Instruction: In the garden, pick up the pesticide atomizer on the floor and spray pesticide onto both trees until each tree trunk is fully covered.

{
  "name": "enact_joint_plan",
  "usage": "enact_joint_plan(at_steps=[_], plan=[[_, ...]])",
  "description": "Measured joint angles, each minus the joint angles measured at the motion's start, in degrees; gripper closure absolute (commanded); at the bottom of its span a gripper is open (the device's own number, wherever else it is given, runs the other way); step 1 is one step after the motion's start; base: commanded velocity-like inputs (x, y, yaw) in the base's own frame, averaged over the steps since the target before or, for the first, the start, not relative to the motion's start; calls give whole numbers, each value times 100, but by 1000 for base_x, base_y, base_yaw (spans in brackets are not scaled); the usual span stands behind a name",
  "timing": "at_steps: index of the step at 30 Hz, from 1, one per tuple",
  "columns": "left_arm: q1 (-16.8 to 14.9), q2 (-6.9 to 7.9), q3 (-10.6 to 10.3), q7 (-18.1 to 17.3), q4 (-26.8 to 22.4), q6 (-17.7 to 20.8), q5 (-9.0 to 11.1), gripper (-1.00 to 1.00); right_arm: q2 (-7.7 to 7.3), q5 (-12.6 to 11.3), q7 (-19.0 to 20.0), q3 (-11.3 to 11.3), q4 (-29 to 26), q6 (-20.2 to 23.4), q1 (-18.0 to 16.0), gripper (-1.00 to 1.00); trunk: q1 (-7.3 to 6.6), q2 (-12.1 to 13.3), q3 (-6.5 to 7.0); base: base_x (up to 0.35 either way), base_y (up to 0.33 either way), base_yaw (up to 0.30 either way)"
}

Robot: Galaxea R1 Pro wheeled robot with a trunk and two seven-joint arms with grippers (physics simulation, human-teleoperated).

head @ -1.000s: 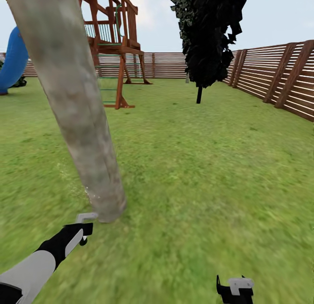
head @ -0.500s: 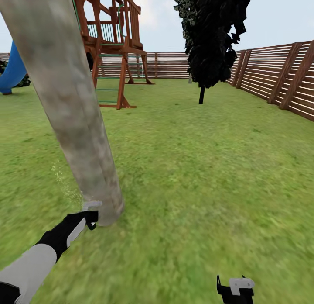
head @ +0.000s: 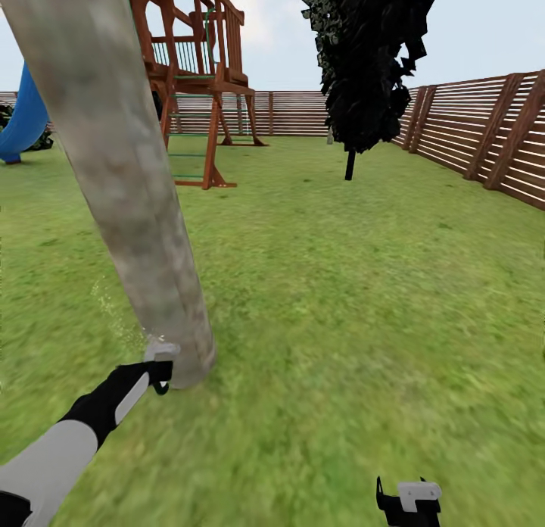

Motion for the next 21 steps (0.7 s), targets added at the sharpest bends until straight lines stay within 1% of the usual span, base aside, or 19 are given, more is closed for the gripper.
enact_joint_plan(at_steps=[2,4,6,7,8,9,10,11,13,17,20,21], plan=[[-4,-46,-8,0,-115,2,6,100,0,-1,1,0,0,0,0,-100,0,0,0,-31,0,0],[-10,-34,-4,0,-371,41,-2,100,0,0,0,0,0,0,0,-100,0,0,0,-5,0,0],[-81,56,36,2,-592,349,-26,100,0,-1,4,0,0,0,0,-100,0,0,1,-1,0,0],[-142,139,46,3,-632,424,-32,100,0,-1,2,0,0,0,0,-100,0,0,1,0,0,0],[-186,264,52,2,-660,474,-14,100,0,0,3,0,0,0,0,-100,0,0,0,0,0,0],[-186,322,43,1,-692,492,36,100,0,0,3,0,0,0,0,-100,0,0,0,0,0,0],[-165,303,17,2,-742,499,43,100,0,0,2,0,0,0,0,-100,0,0,0,-117,0,0],[-159,246,5,5,-811,509,48,100,0,0,2,0,0,0,0,-100,0,0,0,-224,0,0],[-163,179,4,8,-985,537,32,100,0,-1,2,0,0,0,0,-100,0,0,0,-122,0,0],[-203,190,19,10,-1106,865,5,100,0,-2,3,0,0,0,0,-100,0,0,0,-17,0,0],[-229,336,54,10,-1224,918,17,100,0,-1,3,0,0,0,0,-100,0,0,0,0,0,0],[-231,425,57,11,-1229,921,11,100,0,-3,2,0,0,0,0,-100,0,0,0,0,0,0]])
